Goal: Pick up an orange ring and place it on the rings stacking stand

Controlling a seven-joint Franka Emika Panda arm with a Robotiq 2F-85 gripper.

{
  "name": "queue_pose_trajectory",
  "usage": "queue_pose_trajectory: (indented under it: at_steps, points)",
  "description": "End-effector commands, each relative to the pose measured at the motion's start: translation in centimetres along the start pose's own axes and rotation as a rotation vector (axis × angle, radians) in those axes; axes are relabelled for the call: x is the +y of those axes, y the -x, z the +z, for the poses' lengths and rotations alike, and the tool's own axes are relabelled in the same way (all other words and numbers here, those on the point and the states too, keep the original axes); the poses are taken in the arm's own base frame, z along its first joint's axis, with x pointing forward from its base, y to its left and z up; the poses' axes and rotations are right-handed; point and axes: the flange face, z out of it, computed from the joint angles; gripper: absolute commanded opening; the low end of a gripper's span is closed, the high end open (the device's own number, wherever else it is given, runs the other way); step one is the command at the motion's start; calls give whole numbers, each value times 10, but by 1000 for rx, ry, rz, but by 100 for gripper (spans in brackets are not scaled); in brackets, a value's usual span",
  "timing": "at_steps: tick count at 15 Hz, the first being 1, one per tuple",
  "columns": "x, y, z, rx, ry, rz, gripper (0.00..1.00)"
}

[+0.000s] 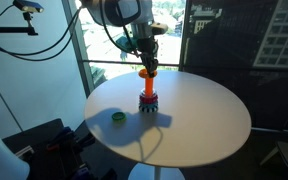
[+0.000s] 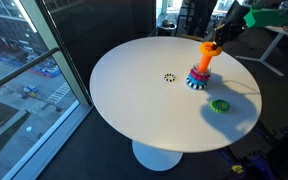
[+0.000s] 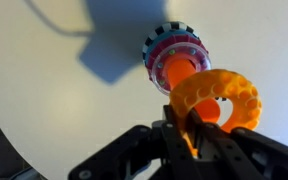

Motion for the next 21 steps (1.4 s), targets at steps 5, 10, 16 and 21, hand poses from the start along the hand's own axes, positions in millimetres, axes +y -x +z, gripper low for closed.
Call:
queue_pose_trajectory:
  at_steps: [5,10,16,21]
  points:
    - [1,-8,-3,-23,9,14,51]
    - [3,-6,-4,-33,10,13,91]
    - [10,-2,-11,-45,7,20,100]
    - [31,-6,-15,-38,23,67,100]
